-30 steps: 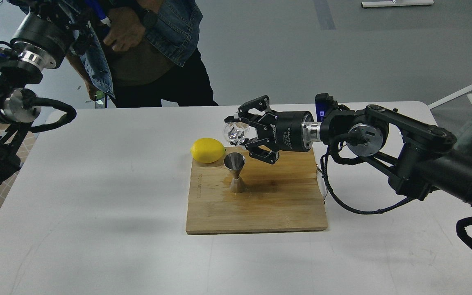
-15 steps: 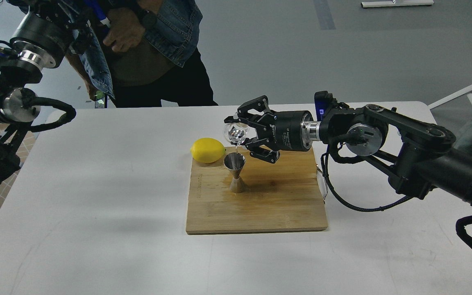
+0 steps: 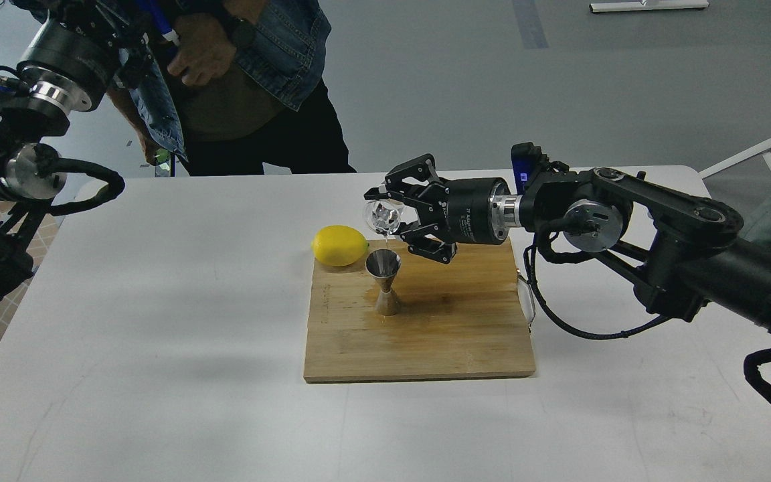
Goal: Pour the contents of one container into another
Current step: 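Rotate the right gripper further, tipping the glass mouth down over the jigger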
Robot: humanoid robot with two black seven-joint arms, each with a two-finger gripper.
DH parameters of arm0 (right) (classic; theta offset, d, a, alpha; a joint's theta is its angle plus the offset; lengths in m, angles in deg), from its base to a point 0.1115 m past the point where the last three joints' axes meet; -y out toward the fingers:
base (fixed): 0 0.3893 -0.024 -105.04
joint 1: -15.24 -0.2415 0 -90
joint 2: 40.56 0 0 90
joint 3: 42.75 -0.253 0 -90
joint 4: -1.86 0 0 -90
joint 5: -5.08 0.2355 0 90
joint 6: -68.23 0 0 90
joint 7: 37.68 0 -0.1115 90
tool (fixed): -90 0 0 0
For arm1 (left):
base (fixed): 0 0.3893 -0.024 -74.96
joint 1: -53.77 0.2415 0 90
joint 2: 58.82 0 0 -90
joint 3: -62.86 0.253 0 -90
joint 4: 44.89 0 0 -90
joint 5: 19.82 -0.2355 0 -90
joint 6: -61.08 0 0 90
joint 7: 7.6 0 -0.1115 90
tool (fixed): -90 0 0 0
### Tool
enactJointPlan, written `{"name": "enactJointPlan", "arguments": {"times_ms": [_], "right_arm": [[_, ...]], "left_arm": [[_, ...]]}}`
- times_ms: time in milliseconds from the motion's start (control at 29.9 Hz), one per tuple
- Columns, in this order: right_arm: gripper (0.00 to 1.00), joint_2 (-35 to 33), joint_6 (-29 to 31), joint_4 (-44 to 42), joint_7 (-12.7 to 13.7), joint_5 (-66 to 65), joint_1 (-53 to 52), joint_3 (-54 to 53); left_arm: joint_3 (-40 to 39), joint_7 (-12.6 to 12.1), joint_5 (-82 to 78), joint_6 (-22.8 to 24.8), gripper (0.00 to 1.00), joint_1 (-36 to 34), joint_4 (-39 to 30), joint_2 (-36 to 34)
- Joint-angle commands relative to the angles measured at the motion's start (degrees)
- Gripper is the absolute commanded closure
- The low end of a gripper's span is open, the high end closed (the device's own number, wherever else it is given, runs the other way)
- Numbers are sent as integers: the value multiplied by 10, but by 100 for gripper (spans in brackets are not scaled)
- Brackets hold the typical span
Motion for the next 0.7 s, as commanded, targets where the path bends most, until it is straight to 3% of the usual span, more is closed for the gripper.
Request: {"name": "enactJointPlan", "arguments": {"times_ms": [0, 668], "right_arm": [[57, 1, 0, 0, 0, -2, 0, 0], [57, 9, 0, -3, -8, -6, -19, 26]], "left_arm": [[1, 0, 0, 0, 2, -5, 0, -1], [1, -3, 1, 1, 2, -7, 0, -2]]}}
